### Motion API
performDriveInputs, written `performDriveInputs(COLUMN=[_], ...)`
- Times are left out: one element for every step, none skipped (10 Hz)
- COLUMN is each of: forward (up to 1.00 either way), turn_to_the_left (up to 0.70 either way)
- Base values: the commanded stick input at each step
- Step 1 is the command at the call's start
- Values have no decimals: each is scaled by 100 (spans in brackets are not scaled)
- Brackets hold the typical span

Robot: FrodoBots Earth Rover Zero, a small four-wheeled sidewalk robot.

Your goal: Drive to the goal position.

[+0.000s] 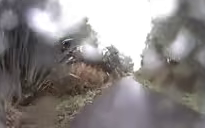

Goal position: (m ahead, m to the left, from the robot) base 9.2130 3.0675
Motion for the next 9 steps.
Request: performDriveInputs(forward=[85, 85, 85, 85, 85, 85, 85, 85, 85], turn_to_the_left=[0, -34, -34, -34, -34, -23, 0, 0, 0])
